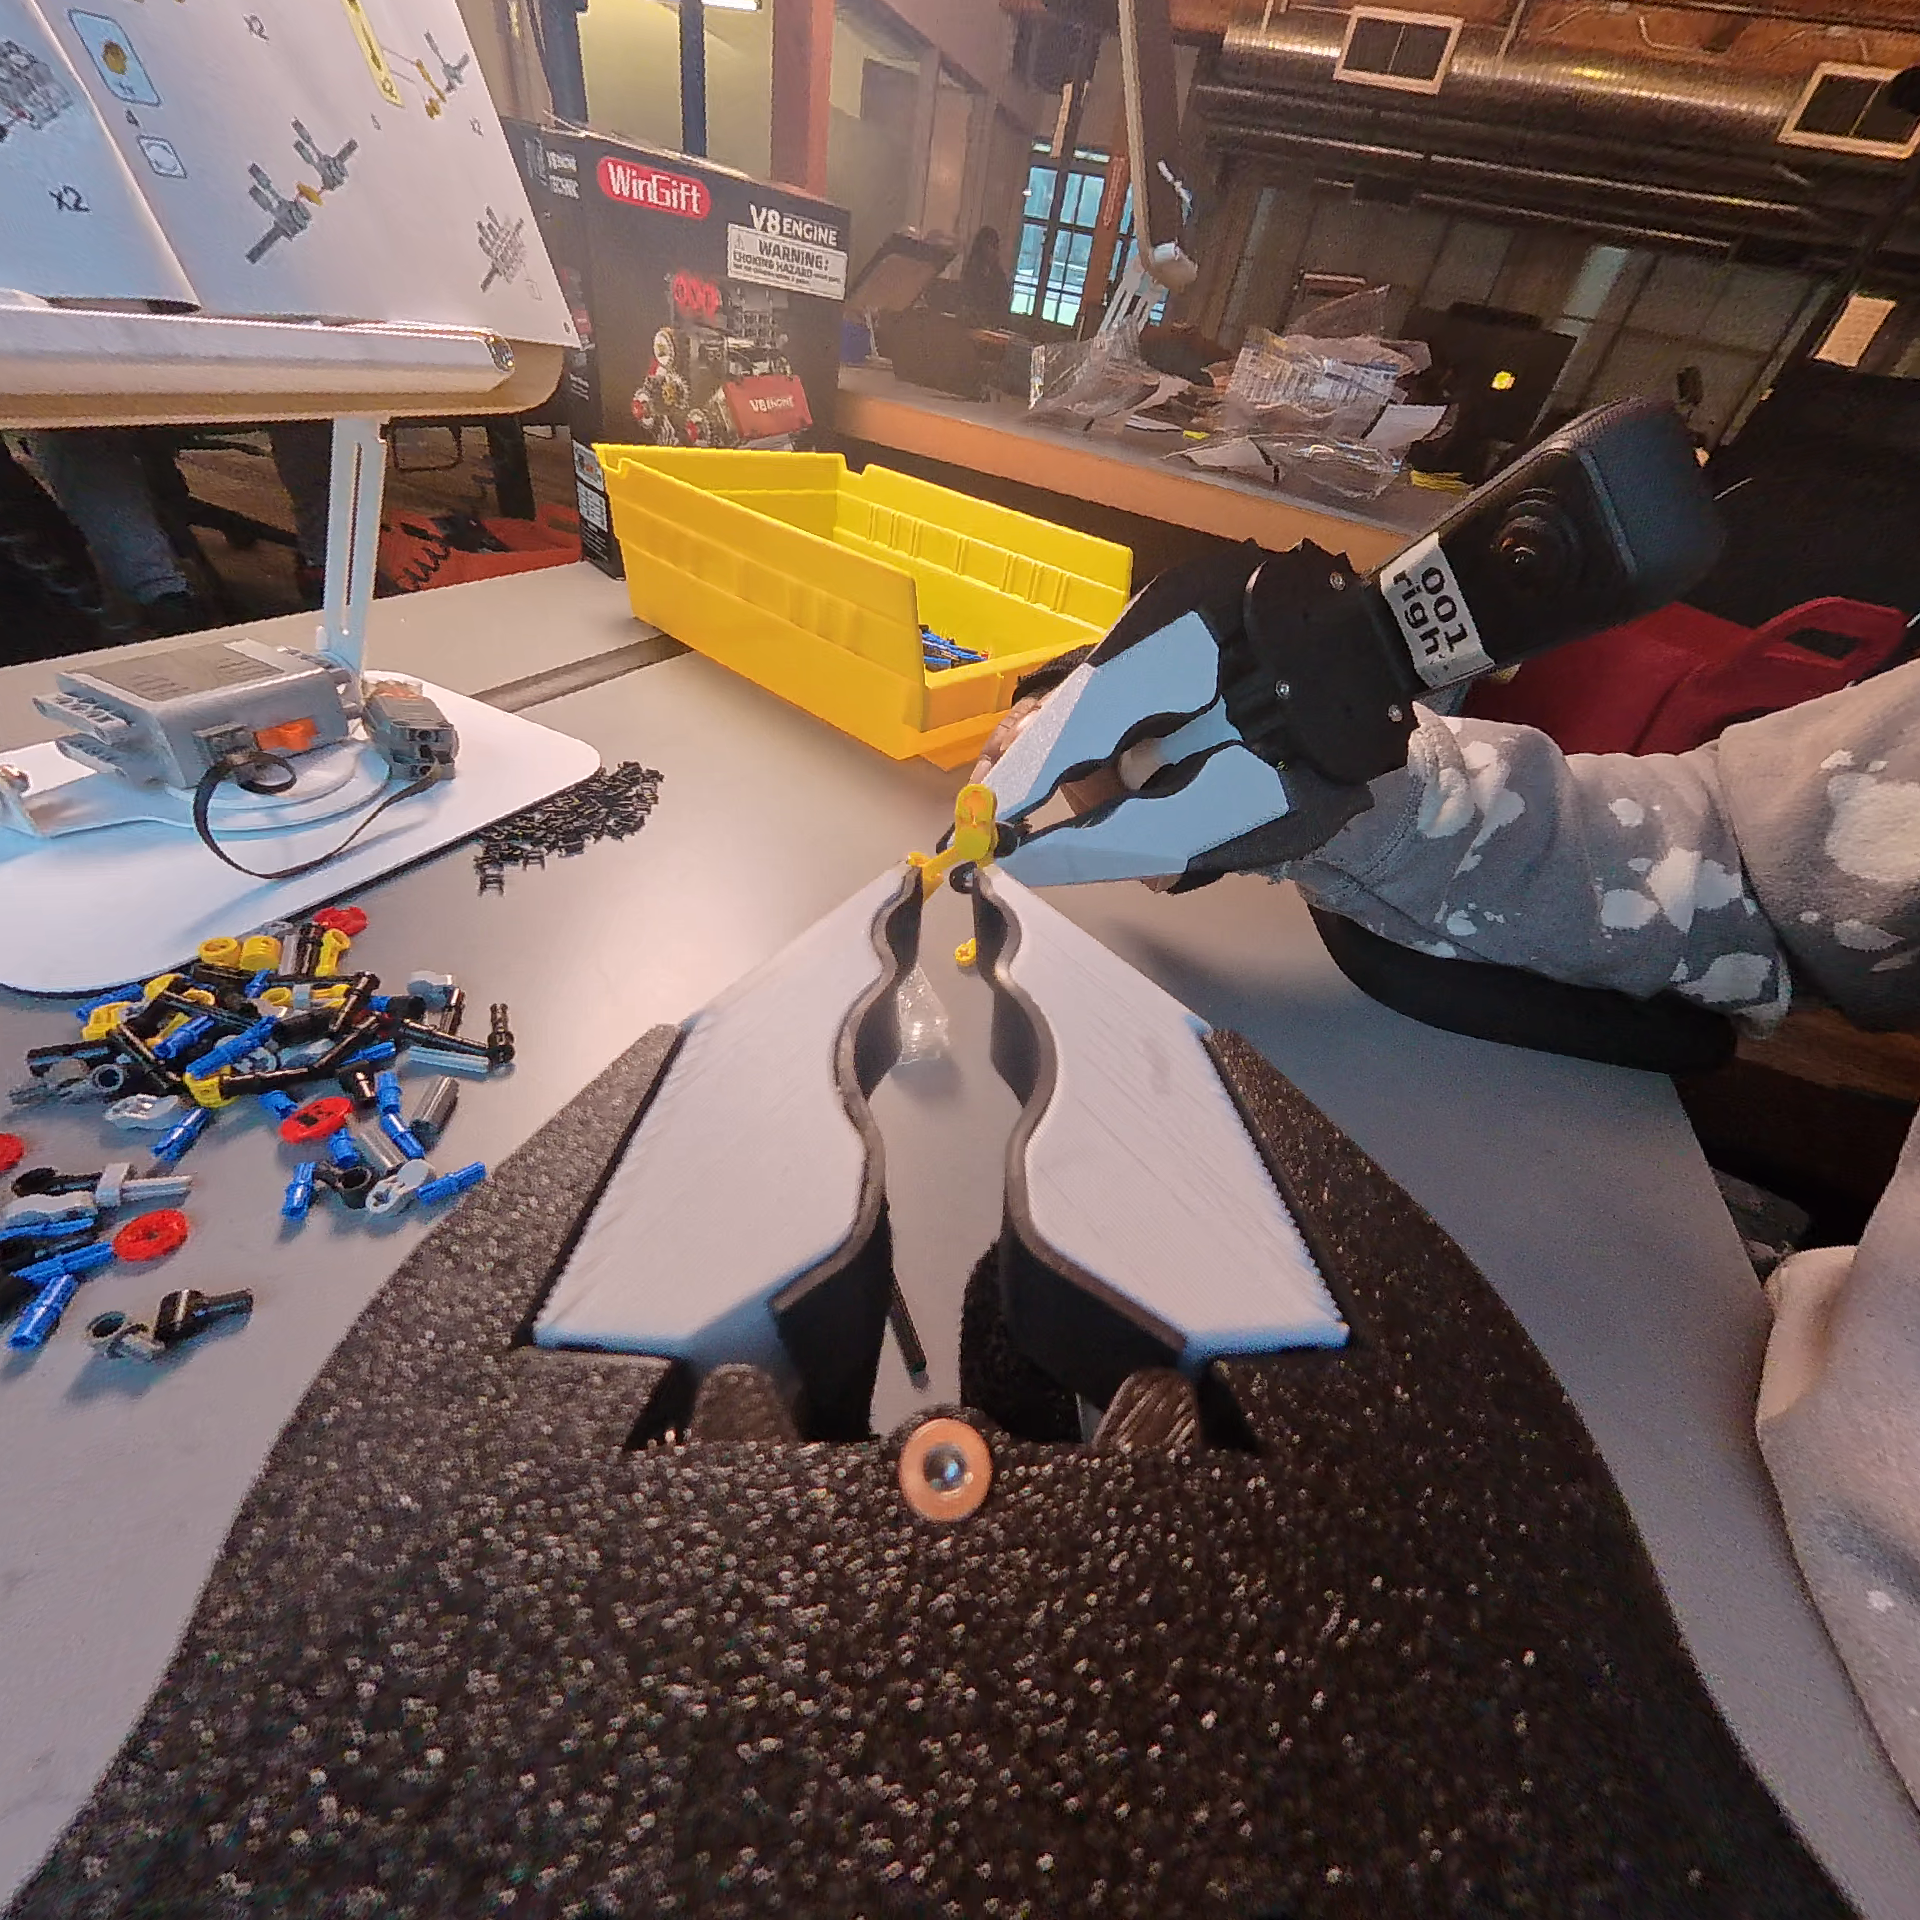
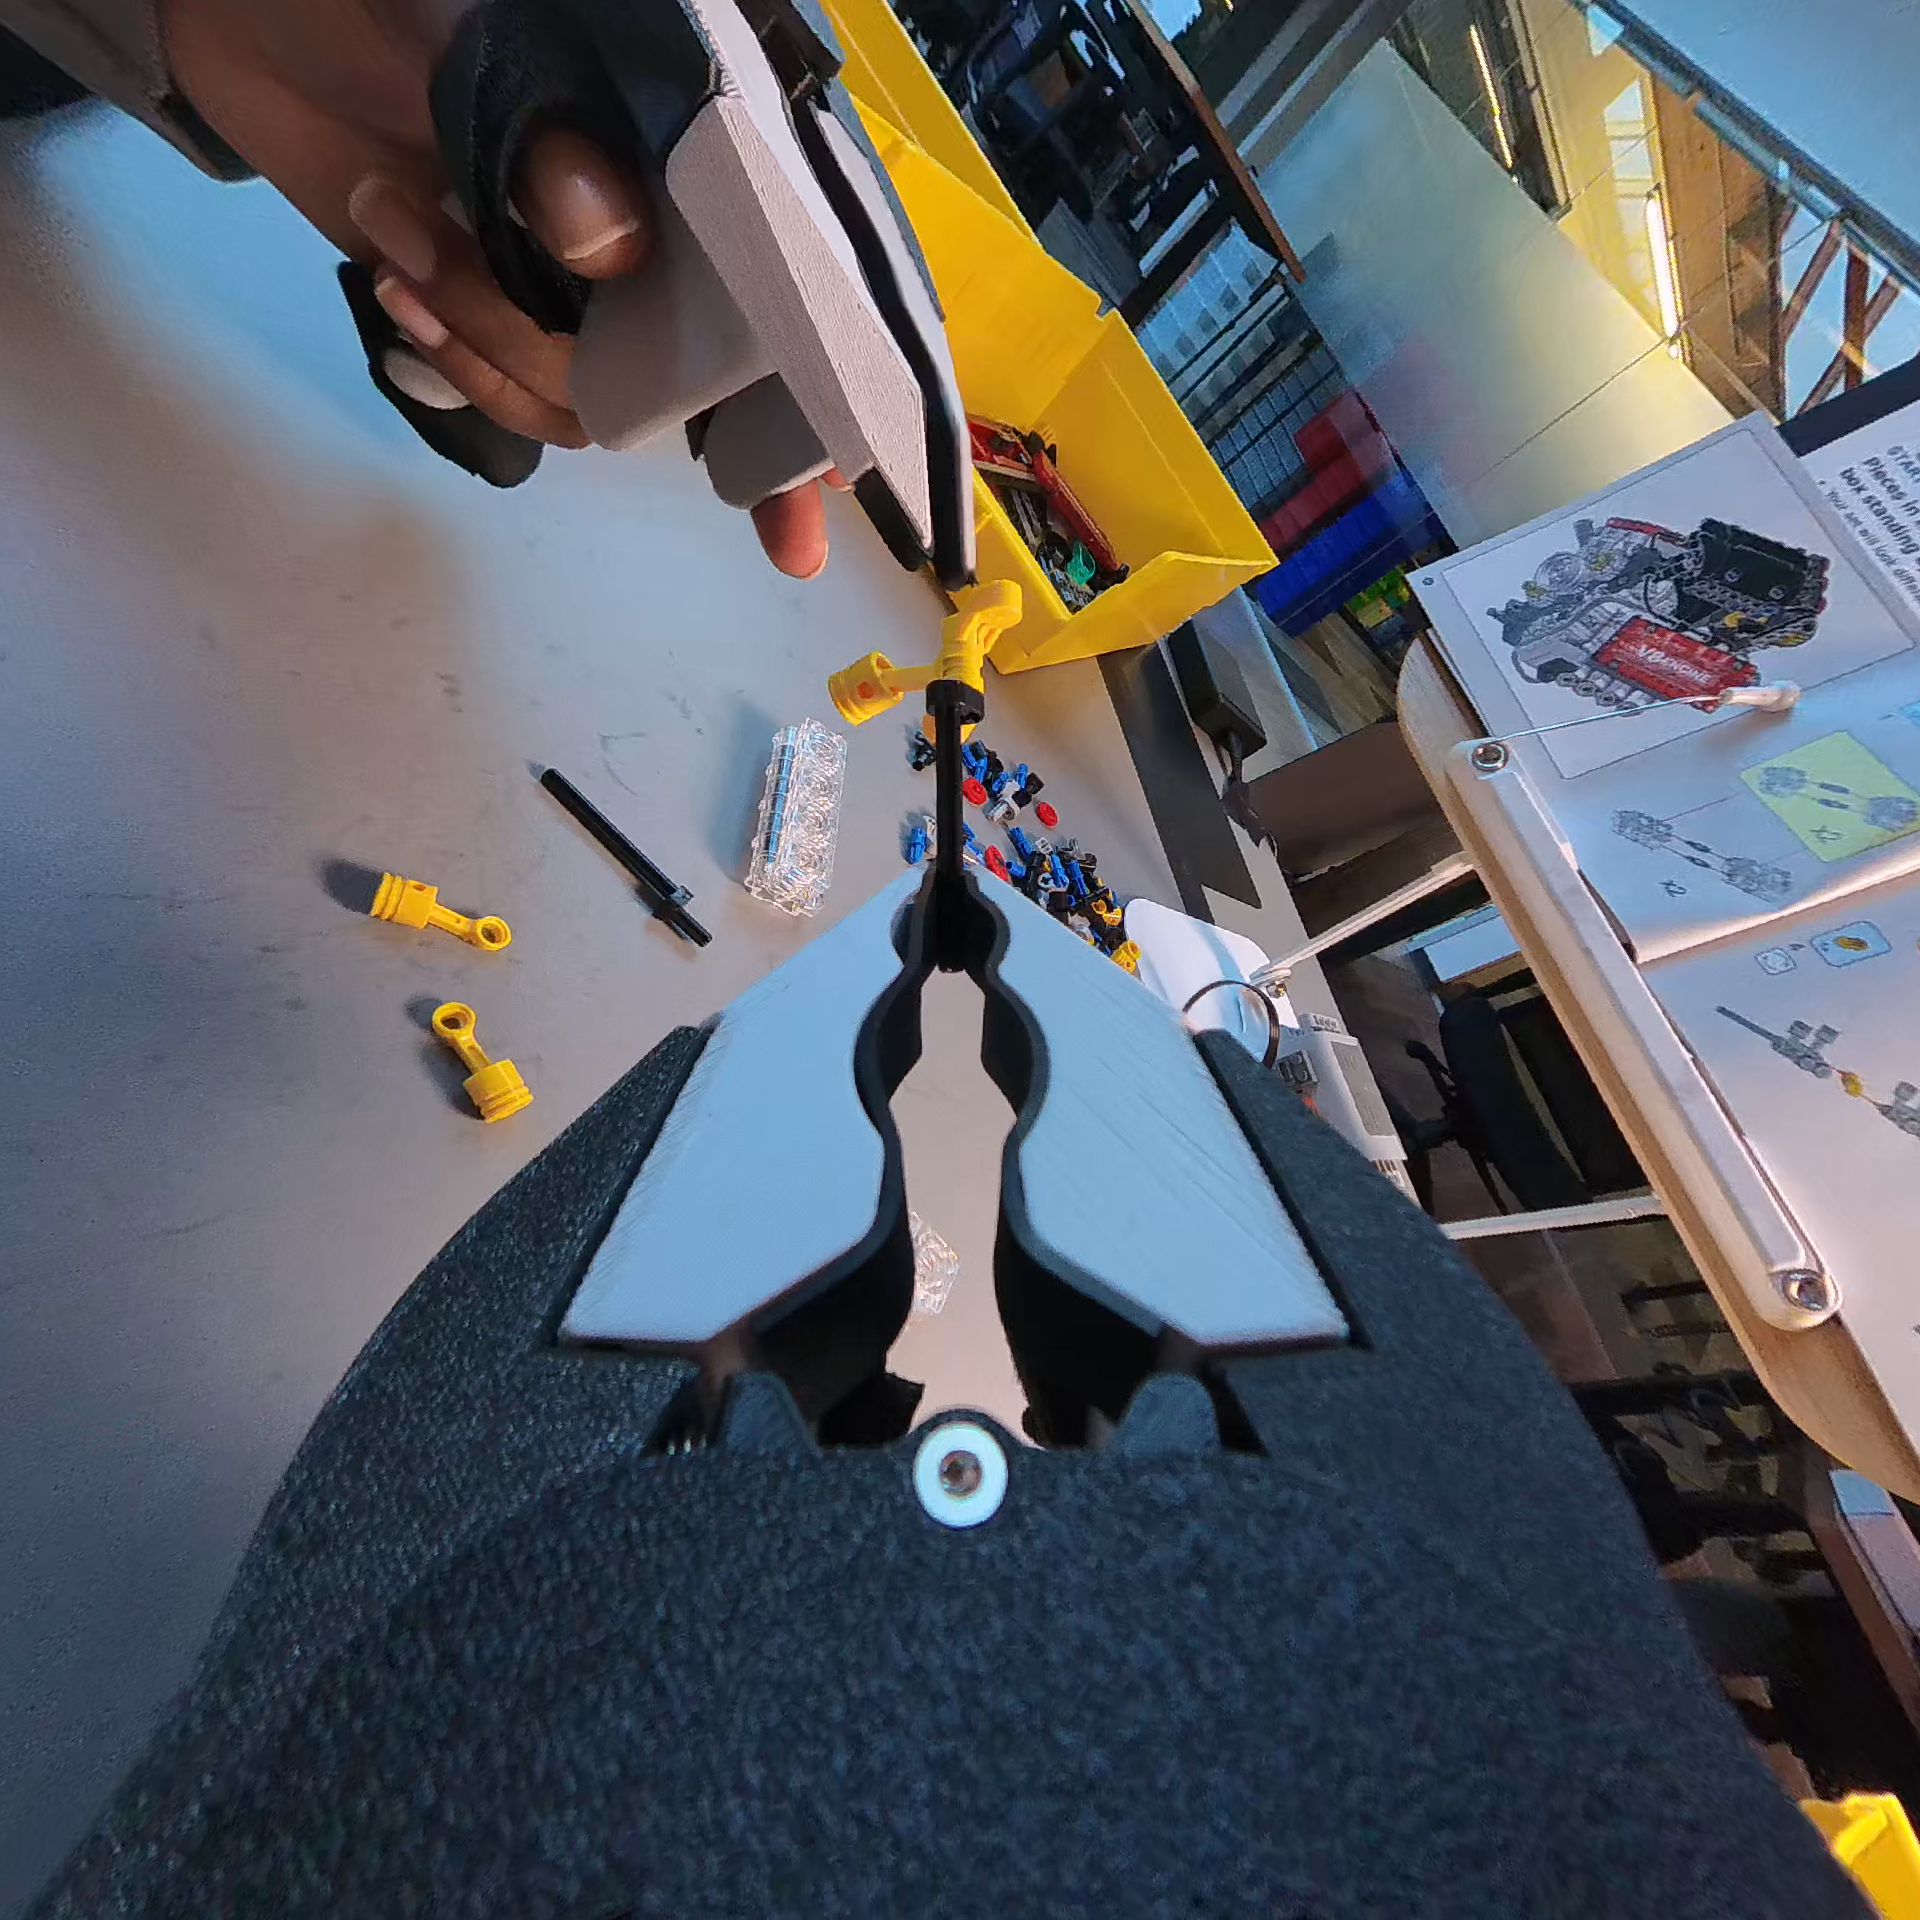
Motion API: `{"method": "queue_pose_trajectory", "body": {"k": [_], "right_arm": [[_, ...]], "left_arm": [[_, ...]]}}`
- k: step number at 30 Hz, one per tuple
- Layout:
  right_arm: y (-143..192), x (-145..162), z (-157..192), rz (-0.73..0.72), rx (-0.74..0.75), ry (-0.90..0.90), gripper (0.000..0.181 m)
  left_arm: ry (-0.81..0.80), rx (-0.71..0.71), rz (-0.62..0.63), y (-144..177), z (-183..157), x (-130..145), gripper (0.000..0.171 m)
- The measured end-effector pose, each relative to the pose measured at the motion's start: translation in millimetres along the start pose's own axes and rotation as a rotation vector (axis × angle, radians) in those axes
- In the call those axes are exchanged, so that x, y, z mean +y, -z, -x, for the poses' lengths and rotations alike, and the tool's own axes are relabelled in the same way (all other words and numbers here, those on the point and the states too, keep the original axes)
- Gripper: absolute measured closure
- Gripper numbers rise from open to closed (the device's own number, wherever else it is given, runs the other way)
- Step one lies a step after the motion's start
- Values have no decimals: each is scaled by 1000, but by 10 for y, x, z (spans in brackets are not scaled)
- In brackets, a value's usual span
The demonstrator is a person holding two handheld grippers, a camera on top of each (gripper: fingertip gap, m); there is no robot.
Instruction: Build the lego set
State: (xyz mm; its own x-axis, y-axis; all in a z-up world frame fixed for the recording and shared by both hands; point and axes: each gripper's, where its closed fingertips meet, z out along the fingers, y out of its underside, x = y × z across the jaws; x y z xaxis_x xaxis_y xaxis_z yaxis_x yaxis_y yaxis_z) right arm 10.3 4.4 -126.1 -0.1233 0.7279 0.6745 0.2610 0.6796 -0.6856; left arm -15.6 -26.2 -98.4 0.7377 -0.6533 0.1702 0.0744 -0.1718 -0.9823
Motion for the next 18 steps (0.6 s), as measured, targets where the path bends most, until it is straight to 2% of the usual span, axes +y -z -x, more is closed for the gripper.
{"method": "queue_pose_trajectory", "body": {"k": [10, 18], "right_arm": [[12, -97, 175, -39, -123, -53, 179], [58, -161, 249, -60, -198, -85, 179]], "left_arm": [[-129, 54, 7, -8, -195, -17, 159], [-179, 93, 21, 11, -285, -7, 163]]}}
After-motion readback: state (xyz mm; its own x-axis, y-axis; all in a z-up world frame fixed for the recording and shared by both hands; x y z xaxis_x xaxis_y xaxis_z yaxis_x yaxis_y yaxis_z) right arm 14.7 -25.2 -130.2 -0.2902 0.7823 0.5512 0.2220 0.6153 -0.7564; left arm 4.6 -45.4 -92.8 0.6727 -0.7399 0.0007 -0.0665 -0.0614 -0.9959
